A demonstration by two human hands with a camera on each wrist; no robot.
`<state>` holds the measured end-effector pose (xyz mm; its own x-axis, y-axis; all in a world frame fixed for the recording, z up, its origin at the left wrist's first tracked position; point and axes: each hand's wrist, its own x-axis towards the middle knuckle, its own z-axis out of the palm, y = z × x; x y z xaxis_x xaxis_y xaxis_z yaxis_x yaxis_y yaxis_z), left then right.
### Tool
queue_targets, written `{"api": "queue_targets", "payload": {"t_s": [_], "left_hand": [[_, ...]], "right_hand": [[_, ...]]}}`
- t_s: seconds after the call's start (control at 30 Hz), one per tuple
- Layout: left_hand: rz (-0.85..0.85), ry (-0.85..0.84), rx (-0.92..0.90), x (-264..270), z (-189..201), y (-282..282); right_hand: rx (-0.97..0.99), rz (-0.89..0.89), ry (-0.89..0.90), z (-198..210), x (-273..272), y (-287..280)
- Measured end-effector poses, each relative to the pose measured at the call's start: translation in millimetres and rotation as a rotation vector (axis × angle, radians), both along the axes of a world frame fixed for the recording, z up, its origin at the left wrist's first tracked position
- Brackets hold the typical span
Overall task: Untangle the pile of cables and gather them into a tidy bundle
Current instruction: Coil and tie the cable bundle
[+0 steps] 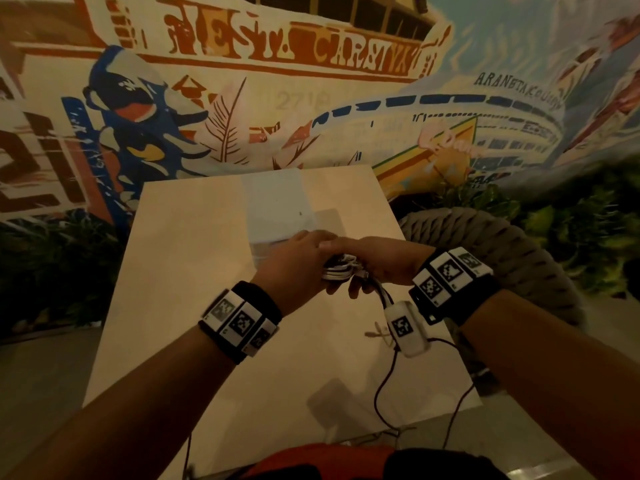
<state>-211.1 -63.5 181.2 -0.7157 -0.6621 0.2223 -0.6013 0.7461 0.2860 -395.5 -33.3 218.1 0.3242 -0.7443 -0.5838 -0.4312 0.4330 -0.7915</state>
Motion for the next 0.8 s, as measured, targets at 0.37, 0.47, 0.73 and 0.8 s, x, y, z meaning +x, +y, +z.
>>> {"api": "queue_targets", "payload": {"t_s": [0.37,0.47,0.73,0.8], "left_hand": [[0.040,0.072,0.150,-7,-21,8],[0.013,-0.079,0.099,-8,-19,5],[0.075,-0.316,0.047,-14,-3,4],[0.082,-0.340,0.031,-14,2,4]], "right_hand": [[0.018,0.102,0.246,-1,4,-9],[0.033,0.137,0.285,3,4,-11],[-0.050,0.038,0.288,13,6,-11],[-0.104,0.014,0.277,12,4,-9]]}}
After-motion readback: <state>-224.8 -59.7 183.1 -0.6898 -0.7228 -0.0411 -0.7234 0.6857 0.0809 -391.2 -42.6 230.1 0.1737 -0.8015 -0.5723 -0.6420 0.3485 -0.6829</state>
